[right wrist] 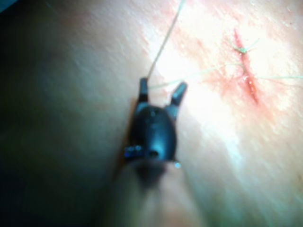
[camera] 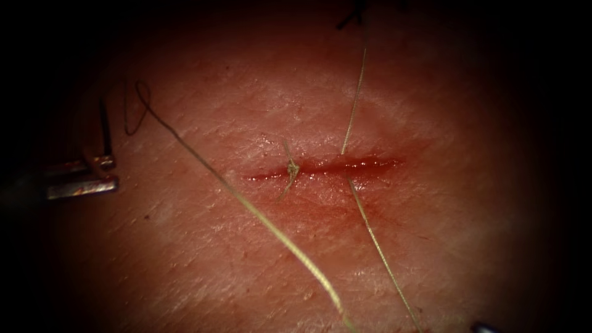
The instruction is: Wound Closure
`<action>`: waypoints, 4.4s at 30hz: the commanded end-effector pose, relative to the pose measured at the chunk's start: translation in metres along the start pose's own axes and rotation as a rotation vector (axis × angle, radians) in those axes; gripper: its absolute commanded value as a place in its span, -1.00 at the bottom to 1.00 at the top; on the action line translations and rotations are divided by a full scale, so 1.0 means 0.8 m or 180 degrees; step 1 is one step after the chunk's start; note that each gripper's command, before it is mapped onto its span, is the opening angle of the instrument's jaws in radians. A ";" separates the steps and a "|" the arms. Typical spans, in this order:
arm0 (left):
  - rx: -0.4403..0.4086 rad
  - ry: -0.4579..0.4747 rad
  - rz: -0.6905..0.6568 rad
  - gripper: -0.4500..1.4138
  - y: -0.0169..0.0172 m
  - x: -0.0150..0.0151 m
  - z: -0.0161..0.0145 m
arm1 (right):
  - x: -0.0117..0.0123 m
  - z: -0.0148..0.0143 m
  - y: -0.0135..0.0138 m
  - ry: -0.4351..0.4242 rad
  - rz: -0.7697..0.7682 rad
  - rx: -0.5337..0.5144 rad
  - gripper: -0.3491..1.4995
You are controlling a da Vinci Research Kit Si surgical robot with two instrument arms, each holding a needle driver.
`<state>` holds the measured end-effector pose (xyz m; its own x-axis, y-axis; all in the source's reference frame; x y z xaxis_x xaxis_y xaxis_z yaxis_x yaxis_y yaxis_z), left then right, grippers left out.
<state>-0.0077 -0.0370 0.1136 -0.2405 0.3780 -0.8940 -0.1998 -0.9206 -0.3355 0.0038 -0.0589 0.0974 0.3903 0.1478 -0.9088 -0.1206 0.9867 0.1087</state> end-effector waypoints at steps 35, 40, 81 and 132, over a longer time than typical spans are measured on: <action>0.0210 0.0077 -0.0043 -1.00 -0.0019 -0.0012 -0.0024 | -0.0089 0.0088 0.0173 0.0413 0.0303 -0.0297 0.80; 0.0149 0.0084 -0.0014 -1.00 -0.0006 -0.0017 -0.0001 | -0.0130 0.0181 0.0166 0.0250 0.0028 -0.0314 0.69; 0.0059 0.0057 0.0007 -1.00 0.0014 -0.0030 0.0025 | -0.0118 0.0247 0.0125 0.0238 -0.0113 -0.0066 -1.00; -0.0031 0.0071 0.0029 -1.00 0.0028 -0.0038 0.0043 | -0.0107 0.0105 0.0172 -0.0172 0.0851 -0.0170 0.65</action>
<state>-0.0104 -0.0399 0.1160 -0.2220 0.3660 -0.9038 -0.1866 -0.9257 -0.3290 0.0057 -0.0464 0.1094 0.3855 0.4146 -0.8243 -0.2798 0.9038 0.3237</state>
